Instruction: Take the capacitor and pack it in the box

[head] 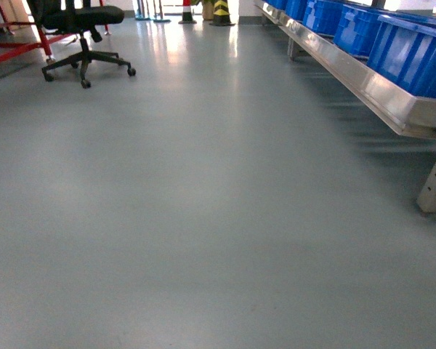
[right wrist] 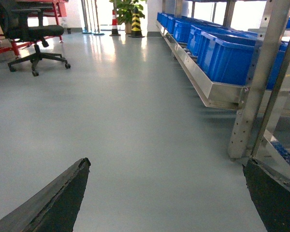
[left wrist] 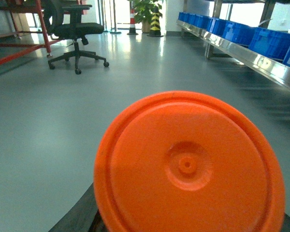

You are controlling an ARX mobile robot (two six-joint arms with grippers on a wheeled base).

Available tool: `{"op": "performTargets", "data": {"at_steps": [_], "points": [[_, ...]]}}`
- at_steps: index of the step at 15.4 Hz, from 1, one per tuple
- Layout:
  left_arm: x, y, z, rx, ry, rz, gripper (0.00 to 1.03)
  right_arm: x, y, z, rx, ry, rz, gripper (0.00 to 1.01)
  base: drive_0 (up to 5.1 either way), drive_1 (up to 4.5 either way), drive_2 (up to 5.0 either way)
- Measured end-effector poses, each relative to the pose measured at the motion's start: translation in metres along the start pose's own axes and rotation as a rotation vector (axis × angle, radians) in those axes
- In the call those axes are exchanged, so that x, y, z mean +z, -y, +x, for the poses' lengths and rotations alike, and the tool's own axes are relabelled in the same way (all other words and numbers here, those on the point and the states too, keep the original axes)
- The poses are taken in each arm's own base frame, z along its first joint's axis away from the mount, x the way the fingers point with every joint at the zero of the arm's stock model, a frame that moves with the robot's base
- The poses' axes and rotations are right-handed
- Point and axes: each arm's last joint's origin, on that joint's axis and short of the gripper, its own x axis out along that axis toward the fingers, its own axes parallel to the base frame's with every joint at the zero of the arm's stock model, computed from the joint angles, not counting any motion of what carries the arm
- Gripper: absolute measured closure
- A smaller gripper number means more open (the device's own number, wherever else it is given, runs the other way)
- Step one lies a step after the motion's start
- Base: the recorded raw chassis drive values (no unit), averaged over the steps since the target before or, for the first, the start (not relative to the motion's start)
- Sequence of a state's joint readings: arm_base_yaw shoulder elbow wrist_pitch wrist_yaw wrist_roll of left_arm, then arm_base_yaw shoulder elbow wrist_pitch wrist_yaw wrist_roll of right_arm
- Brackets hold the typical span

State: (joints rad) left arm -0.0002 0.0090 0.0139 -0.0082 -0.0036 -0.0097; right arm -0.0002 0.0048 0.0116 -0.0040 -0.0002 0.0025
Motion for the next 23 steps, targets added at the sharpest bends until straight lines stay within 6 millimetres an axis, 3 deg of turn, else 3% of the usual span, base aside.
{"op": "performTargets", "data": {"at_steps": [23], "points": [[0.0003,0.0001,0.0000,-0.003,0.003,0.000,0.59,0.0003,0.0000,0.0000,0.000,0.003,0.000,0.03,-5.0,2.46,2.5]]}}
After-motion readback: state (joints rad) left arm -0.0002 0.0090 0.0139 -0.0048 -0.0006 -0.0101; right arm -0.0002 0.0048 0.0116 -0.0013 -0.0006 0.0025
